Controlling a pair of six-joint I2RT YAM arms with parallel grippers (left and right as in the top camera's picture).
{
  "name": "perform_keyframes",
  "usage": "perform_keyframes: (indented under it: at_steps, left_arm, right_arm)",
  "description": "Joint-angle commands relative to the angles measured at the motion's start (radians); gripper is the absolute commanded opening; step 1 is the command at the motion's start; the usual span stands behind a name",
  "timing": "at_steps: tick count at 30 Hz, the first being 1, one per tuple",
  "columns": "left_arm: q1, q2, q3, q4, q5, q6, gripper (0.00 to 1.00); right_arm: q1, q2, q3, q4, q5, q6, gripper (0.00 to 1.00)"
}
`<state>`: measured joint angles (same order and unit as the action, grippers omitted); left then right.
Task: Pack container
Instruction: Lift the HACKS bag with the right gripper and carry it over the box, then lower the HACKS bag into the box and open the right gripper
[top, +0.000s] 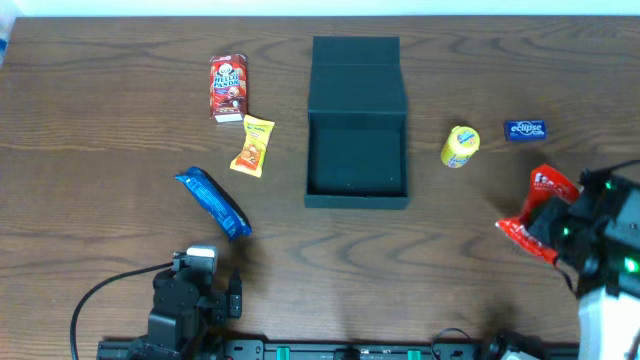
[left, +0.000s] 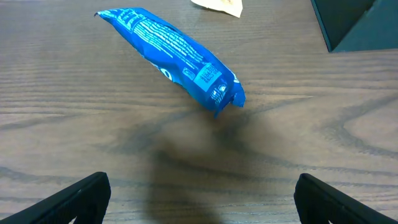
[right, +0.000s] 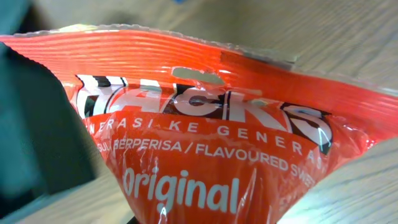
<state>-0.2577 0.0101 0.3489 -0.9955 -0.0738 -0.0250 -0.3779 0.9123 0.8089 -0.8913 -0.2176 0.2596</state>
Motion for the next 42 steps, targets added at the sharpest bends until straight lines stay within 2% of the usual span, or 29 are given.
perform_keyframes:
  at_steps: [1,6,12,17,21,27,34,37,42]
  left_arm:
    - [0.005,-0.006,-0.031,-0.017,0.016,0.006,0.95]
    - [0.005,-0.006,-0.031,-0.017,0.016,0.006,0.95]
    - [0.005,-0.006,-0.031,-0.017,0.016,0.006,0.96]
    - [0.005,-0.006,-0.031,-0.017,0.016,0.006,0.95]
    - [0.005,-0.006,-0.031,-0.017,0.016,0.006,0.95]
    - [0.005,-0.006,-0.031,-0.017,0.016,0.006,0.95]
    - [0.005,-0.006,-0.031,-0.017,0.015,0.006,0.95]
    - [0.005,-0.006,-0.031,-0.017,0.015,0.006,0.95]
    - [0.005,-0.006,-0.031,-0.017,0.016,0.006,0.95]
  right_arm:
    - [0.018,-0.061,0.07,-0.058,-0.2,0.002,0.13]
    - [0.138,-0.069,0.218,-0.18,-0.299,0.001,0.14]
    - [0.375,0.017,0.388,-0.193,-0.298,0.002,0.18]
    - [0.642,0.267,0.511,-0.138,-0.223,0.002,0.18]
    - [0.789,0.468,0.56,0.021,-0.121,0.053,0.19]
    - [0.797,0.672,0.567,0.199,-0.011,0.173,0.22]
    - [0.8,0.846,0.567,0.378,0.079,0.174,0.25]
    - [0.803,0.905,0.567,0.375,0.18,0.174,0.24]
    - [0.813,0.946,0.566,0.345,0.197,0.174,0.24]
